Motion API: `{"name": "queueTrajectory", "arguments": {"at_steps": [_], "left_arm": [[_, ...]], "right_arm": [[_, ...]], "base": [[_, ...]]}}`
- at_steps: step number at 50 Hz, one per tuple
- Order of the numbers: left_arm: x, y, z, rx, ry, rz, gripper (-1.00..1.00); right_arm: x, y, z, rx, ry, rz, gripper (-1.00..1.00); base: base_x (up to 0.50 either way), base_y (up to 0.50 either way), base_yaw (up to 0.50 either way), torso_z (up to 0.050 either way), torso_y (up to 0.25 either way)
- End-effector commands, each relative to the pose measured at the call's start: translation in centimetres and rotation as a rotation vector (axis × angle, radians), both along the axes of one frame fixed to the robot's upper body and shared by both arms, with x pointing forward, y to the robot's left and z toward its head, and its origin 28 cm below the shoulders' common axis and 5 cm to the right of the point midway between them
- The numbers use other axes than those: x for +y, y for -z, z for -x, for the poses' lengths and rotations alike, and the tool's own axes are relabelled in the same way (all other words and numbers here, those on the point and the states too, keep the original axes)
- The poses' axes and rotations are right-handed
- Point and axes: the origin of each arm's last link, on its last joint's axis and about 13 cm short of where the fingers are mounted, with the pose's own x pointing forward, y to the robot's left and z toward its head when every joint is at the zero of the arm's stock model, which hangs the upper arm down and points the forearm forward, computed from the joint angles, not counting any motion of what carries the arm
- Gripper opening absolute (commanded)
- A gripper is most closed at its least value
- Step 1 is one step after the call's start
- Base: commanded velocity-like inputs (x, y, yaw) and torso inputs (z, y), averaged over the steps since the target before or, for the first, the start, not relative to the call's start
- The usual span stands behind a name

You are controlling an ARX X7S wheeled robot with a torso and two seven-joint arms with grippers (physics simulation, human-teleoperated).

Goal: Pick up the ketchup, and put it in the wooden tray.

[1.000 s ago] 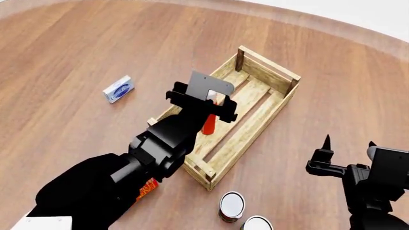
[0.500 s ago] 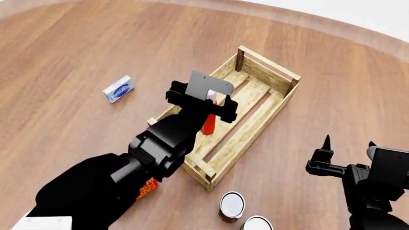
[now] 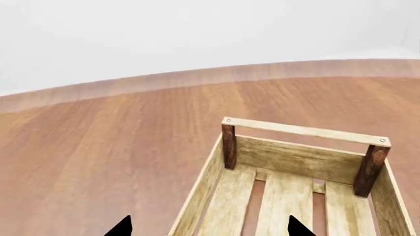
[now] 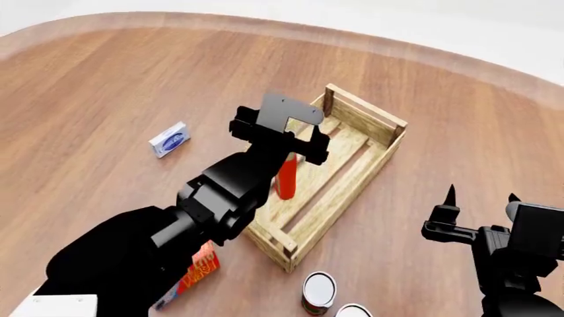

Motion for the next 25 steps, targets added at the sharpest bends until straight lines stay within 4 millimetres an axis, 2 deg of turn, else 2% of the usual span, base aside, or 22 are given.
{"name": "queueTrajectory", "arguments": {"at_steps": [1, 16, 25], "left_arm": [[0.0, -0.3, -0.1, -0.005, 0.003, 0.000, 1.00], [0.0, -1.1, -0.3, -0.020, 0.002, 0.009, 1.00], [0.0, -2.3, -0.6, -0.043, 0.003, 0.027, 1.00]], "right_arm": [[0.0, 0.0, 0.0, -0.005, -0.002, 0.000, 1.00], [0.0, 0.0, 0.0, -0.013, -0.007, 0.001, 1.00], [0.0, 0.0, 0.0, -0.022, -0.014, 0.005, 1.00]], "base": [[0.00, 0.00, 0.00, -0.008, 0.139], [0.00, 0.00, 0.00, -0.009, 0.139], [0.00, 0.00, 0.00, -0.010, 0.155]]}}
